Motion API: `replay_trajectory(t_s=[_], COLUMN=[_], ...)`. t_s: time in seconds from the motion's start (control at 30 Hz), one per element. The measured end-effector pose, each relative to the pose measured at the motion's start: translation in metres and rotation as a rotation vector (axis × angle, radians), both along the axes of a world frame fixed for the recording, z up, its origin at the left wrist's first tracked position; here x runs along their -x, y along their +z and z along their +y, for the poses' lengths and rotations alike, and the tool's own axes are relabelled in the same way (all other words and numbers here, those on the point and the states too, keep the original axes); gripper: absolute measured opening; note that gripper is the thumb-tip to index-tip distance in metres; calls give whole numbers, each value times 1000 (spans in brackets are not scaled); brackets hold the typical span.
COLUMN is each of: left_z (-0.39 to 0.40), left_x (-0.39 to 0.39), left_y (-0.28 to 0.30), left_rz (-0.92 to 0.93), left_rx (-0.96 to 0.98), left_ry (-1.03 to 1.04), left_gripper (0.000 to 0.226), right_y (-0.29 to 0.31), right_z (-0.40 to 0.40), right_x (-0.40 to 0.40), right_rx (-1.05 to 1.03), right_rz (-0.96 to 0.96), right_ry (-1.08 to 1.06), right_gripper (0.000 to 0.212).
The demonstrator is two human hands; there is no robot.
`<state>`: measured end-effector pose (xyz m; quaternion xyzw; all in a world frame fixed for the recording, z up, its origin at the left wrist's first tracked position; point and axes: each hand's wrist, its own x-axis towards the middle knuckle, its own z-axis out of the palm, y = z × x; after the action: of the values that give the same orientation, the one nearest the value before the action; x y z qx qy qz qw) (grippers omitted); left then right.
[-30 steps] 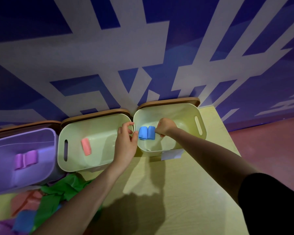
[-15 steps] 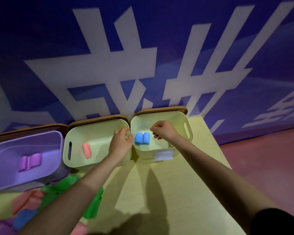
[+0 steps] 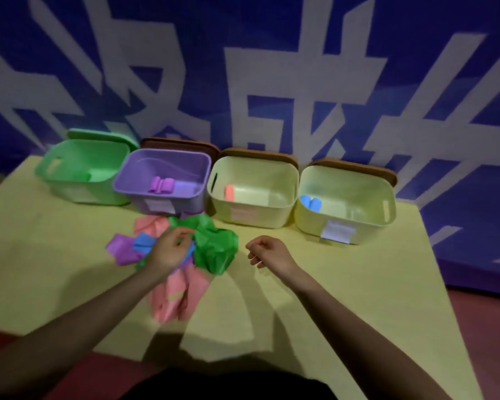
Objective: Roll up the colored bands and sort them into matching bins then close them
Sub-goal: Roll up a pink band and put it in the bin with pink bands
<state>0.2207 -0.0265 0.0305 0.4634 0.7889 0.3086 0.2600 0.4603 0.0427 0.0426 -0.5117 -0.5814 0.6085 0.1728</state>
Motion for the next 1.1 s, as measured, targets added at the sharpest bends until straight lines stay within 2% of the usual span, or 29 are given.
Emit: replay_trajectory(t_s=[0.2,0.3,0.47,0.6,0.73,0.77,0.8,0.87,0.97,1.1], left_z=[-63,-77,-74,-57,-47,-45,-44,-43,-38,-25], left_x=[30,38,52,66,75,77,79,83,87,89], left_y=[-33,-45,-61,-71,-74,-74,-76,-74,-72,-70], left_rz=[-7,-60,-49,-14,82,91,92,72,18,-136], left_rx=[267,300,323,379,454,447,437,429,464,406], left_ry=[109,124,-2,-118,-282,-293,-299,-325,-368,-315], left_gripper=[22,14,15,19,35,37,37,31,13,7], right_y=[-32,-39,-62,-75,-79,-81,-85,-89,-86,-58], right_z=[-24,-25,-34,-40,-46,-47,-47,-46,-41,-33], right_x=[57,82,109,122,134,136,137,138,135,119], right_rx=[105,75,31,48,27,19,-2,-33,42,178], right_rz=[-111,-203,-379,-402,-498,-531,-576,-638,-549,-168], right_ry=[217,287,393,341,245,249,256,251,236,108], right_gripper=[12,19,34,38,19,21,27,24,16,28])
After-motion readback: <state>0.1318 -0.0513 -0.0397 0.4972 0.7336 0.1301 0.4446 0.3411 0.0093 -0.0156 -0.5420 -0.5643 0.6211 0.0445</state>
